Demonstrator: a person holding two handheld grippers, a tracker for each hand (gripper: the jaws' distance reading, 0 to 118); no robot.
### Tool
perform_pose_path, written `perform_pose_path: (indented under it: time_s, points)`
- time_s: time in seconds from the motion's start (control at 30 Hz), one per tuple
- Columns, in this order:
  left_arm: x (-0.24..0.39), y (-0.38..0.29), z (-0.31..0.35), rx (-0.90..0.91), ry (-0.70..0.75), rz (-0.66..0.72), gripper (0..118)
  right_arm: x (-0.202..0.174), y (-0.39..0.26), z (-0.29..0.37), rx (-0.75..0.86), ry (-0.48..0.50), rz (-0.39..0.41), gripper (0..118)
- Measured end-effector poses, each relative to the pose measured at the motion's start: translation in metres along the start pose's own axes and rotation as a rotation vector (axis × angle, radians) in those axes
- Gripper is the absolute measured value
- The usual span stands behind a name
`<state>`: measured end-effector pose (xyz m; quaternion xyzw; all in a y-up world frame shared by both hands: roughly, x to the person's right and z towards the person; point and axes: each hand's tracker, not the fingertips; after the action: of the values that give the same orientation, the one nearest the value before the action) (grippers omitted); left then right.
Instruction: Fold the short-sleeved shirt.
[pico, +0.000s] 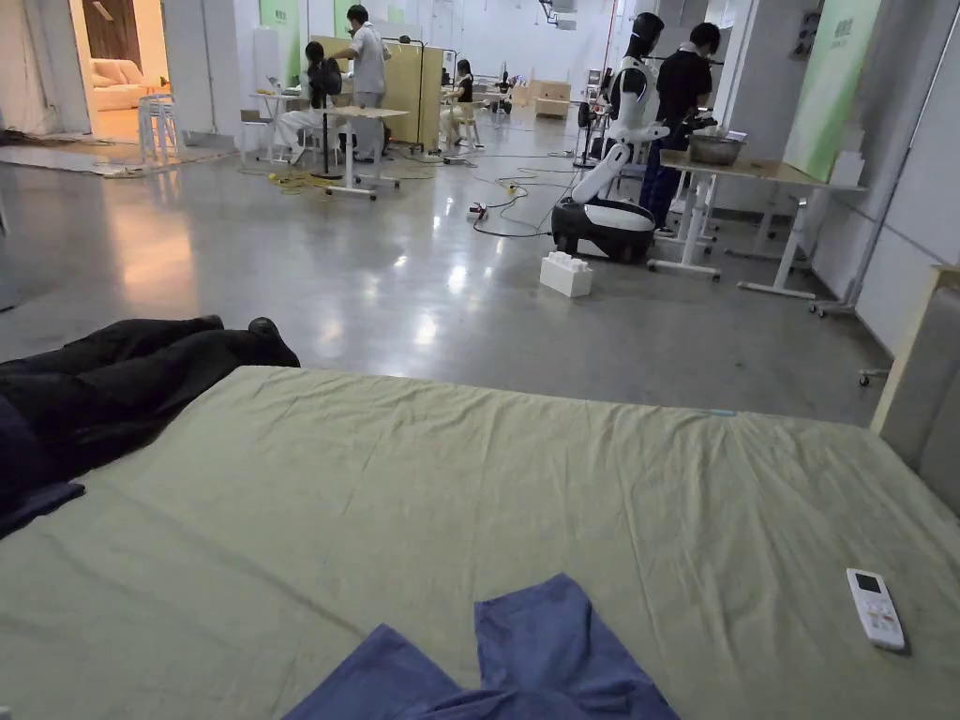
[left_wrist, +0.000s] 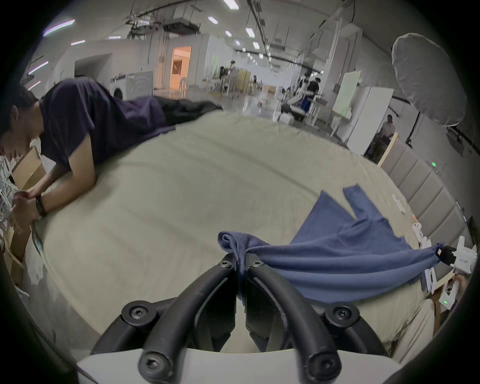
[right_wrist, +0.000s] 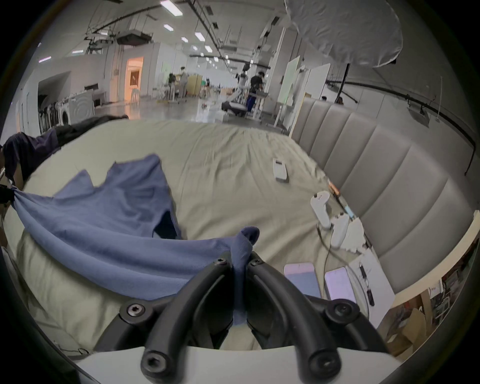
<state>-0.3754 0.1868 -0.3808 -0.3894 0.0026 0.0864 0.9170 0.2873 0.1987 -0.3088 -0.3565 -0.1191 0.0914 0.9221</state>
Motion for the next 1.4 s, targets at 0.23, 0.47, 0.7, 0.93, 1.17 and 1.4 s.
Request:
perform_pose_path:
  time_s: [0.23, 0.47, 0.7, 0.93, 1.17, 1.4]
  points:
    - [-0.005, -0.019, -0.027, -0.153, 0.046, -0.014, 6, -0.019, -0.017, -0.023, -0.128, -0.009, 0.073, 10]
    - [-0.009, -0.014, -0.027, -0.173, 0.155, -0.035, 32, -0.027, -0.012, -0.012, -0.095, -0.040, 0.040, 58]
    - [0.023, 0.010, 0.002, 0.048, 0.148, -0.073, 52, -0.044, 0.030, 0.023, 0.163, -0.001, -0.080, 89]
    - [0.105, 0.024, 0.028, 0.369, 0.075, -0.164, 45, -0.081, 0.064, 0.046, 0.432, 0.056, -0.165, 81]
    - [0.168, 0.027, 0.046, 0.585, 0.014, -0.211, 4, -0.108, 0.079, 0.057, 0.561, 0.046, -0.188, 6]
    - [0.191, 0.026, 0.051, 0.644, -0.004, -0.241, 0, -0.113, 0.079, 0.060, 0.613, 0.058, -0.169, 0]
